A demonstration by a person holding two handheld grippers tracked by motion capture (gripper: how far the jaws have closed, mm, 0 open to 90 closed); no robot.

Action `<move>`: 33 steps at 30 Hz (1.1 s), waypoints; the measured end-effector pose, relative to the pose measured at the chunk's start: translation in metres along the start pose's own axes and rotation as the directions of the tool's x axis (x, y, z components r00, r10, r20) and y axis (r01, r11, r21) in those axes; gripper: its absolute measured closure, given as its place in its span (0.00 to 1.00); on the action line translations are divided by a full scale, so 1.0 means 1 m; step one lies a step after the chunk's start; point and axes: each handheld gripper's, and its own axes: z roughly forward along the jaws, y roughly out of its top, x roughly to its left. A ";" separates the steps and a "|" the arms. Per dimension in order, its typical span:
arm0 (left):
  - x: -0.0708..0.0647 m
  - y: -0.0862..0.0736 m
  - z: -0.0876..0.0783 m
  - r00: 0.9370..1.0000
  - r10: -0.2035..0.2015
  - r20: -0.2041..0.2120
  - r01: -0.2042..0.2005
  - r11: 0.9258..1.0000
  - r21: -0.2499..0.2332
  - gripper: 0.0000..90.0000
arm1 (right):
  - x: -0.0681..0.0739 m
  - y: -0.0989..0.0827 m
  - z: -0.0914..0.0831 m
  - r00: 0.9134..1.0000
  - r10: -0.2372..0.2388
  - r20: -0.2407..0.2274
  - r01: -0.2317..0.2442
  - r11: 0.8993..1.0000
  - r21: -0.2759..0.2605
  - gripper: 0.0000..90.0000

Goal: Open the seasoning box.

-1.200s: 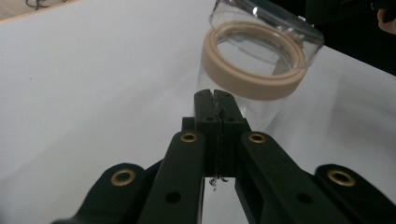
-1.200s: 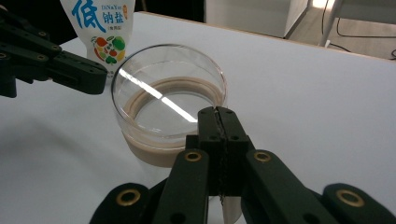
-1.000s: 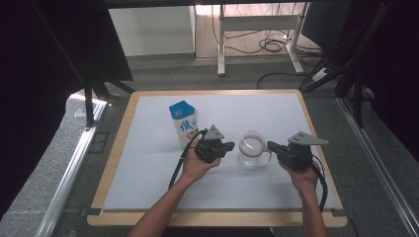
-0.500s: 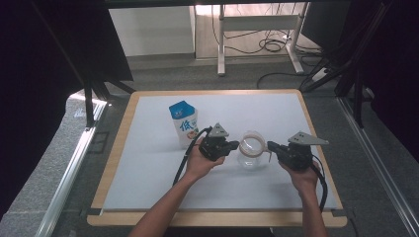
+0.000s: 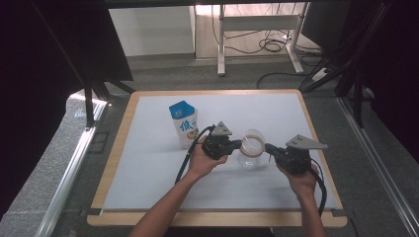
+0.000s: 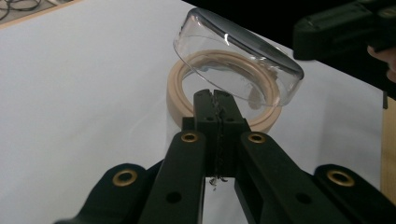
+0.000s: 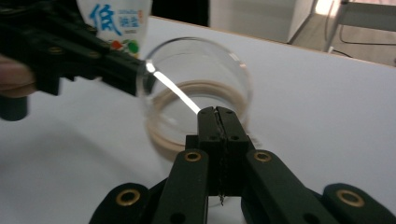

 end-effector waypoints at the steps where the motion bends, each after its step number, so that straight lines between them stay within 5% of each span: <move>1: 0.000 0.000 0.000 1.000 0.003 0.001 -0.003 1.000 0.000 1.00 | 0.005 -0.001 0.000 1.000 -0.015 -0.011 0.015 1.000 0.005 0.99; 7: -0.002 0.003 0.001 1.000 0.013 0.002 -0.013 1.000 0.004 1.00 | 0.025 -0.017 0.007 0.998 -0.043 -0.054 0.045 0.998 0.038 0.89; 19: -0.004 0.007 0.001 1.000 0.014 0.009 -0.014 1.000 0.003 1.00 | 0.036 -0.049 0.037 0.994 -0.001 -0.106 0.016 0.989 0.144 0.60; 33: -0.014 0.020 0.002 0.999 0.047 0.018 -0.047 0.999 0.006 1.00 | 0.044 -0.058 0.050 0.995 -0.004 -0.104 0.022 0.985 0.168 0.54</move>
